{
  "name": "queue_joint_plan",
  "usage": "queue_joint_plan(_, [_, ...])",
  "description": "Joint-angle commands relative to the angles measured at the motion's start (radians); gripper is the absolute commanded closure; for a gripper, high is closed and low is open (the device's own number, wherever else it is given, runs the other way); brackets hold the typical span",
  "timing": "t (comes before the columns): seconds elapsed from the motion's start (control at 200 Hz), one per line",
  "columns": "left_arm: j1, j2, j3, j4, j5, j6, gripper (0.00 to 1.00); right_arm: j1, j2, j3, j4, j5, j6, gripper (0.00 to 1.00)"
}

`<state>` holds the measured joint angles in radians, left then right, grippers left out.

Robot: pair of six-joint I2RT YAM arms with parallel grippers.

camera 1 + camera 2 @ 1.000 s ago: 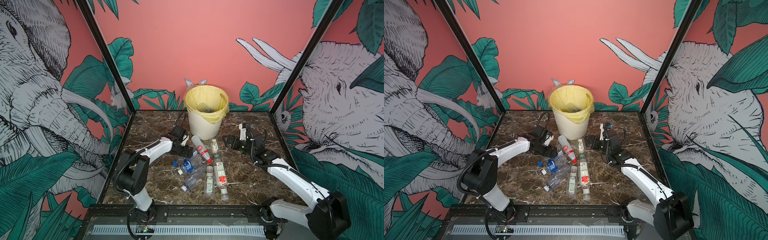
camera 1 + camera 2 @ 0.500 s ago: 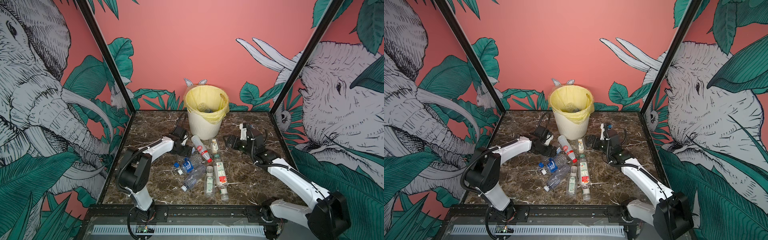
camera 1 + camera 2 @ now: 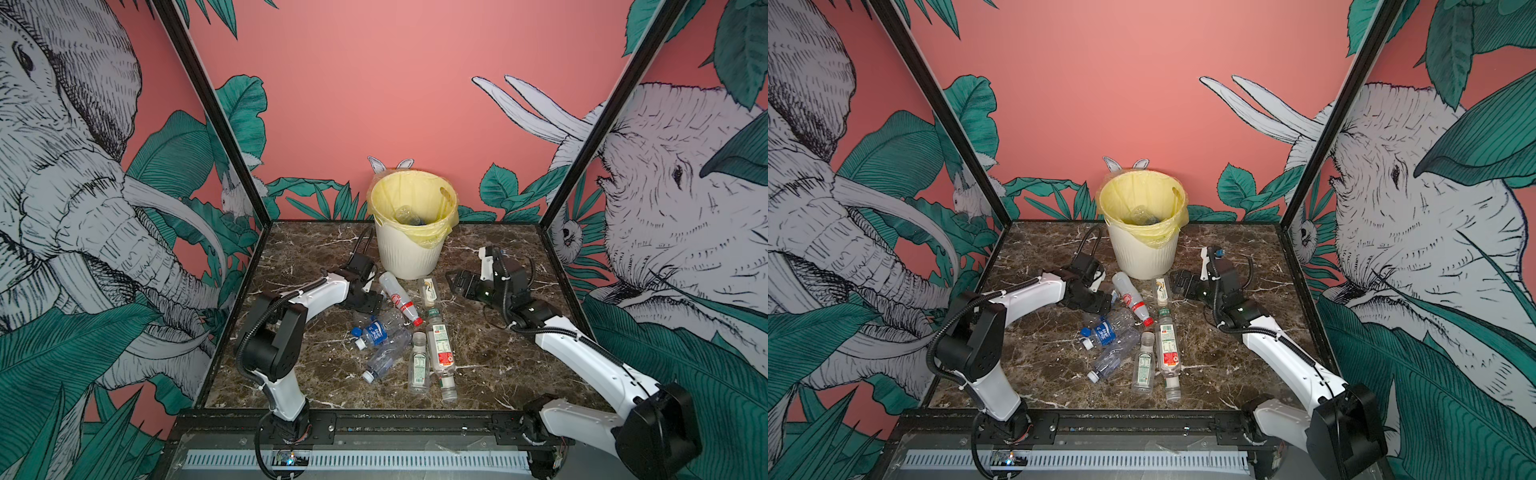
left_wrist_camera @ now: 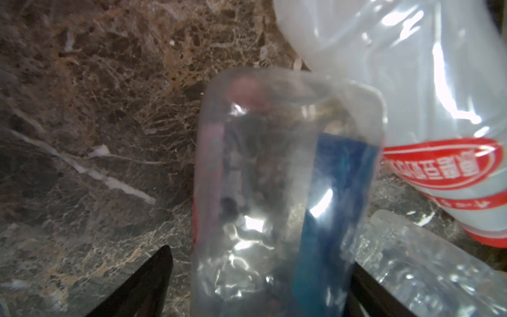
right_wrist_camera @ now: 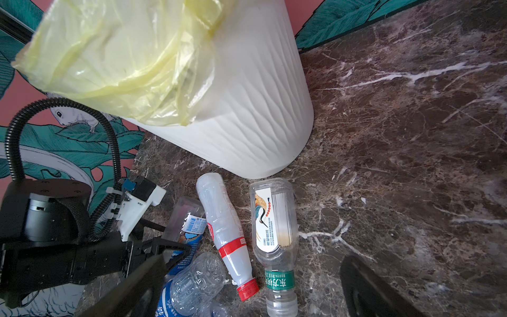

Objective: Throw the plastic bottles in the bin
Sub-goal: Pick up the plastic bottle from the center of the table.

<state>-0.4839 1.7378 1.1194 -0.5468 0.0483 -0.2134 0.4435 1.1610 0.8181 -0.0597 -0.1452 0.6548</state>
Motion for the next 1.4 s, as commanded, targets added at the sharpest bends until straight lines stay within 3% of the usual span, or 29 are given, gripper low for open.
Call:
queue_joint_plan(0.0, [-0.004, 0.010, -0.014, -0.004, -0.034, -0.013, 0.14, -0.006, 0.009, 0.006, 0.042, -0.010, 0.011, 0.01])
queue_joint_plan(0.43, [0.019, 0.027, -0.026, 0.008, -0.061, -0.040, 0.35, -0.009, 0.024, 0.004, 0.024, -0.011, 0.000, 0.01])
queue_joint_plan(0.595, [0.051, 0.010, -0.054, 0.027, -0.043, -0.062, 0.35, -0.012, 0.030, 0.003, 0.027, -0.013, 0.009, 0.01])
queue_joint_plan(0.865, [0.130, -0.037, -0.108, 0.111, 0.088, -0.115, 0.39, -0.015, 0.025, -0.016, 0.018, -0.001, 0.010, 0.01])
queue_joint_plan(1.395, [0.144, -0.161, -0.086, 0.107, 0.140, -0.117, 0.41, -0.019, 0.016, -0.040, 0.005, 0.012, 0.032, 0.01])
